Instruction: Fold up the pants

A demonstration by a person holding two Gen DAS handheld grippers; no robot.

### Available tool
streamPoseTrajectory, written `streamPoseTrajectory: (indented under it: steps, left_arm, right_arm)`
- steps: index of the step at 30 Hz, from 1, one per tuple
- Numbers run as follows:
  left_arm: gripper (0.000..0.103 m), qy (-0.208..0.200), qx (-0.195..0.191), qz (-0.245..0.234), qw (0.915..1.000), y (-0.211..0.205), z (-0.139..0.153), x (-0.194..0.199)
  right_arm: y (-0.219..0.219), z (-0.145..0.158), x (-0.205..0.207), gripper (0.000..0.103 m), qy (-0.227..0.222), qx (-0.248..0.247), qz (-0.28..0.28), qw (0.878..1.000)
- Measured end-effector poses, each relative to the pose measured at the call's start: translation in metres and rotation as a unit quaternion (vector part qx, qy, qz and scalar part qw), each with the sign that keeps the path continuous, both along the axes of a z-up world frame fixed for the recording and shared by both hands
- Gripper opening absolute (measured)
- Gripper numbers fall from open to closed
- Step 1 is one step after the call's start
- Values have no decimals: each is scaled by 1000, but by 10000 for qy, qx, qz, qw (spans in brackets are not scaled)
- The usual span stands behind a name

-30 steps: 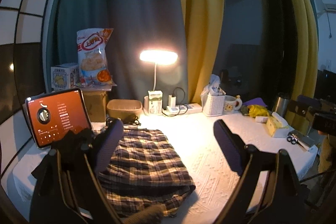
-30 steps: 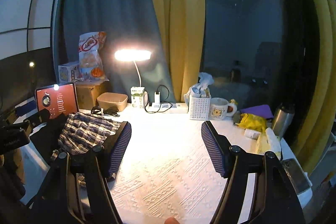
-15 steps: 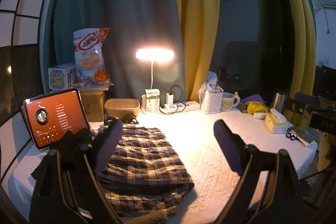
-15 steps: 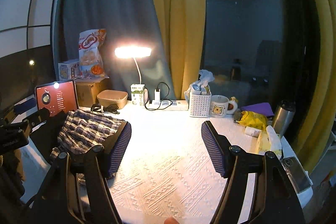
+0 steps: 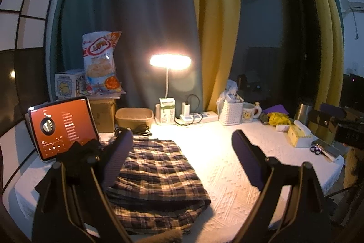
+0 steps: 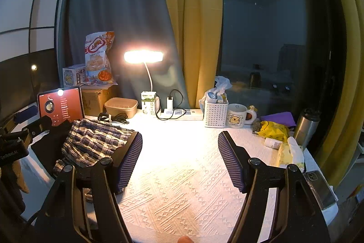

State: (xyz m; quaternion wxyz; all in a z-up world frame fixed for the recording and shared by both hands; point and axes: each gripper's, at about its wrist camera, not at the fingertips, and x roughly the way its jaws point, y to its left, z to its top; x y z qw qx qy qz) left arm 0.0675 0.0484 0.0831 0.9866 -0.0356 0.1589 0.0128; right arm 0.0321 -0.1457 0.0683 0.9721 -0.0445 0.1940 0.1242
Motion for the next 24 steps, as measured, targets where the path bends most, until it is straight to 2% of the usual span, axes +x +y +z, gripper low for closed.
streamPoseTrajectory:
  steps: [24]
  left_arm:
    - [90, -7, 29, -7, 10000, -5, 1, -1]
  right_arm:
    - [1, -1, 0, 72, -4, -15, -8, 10000]
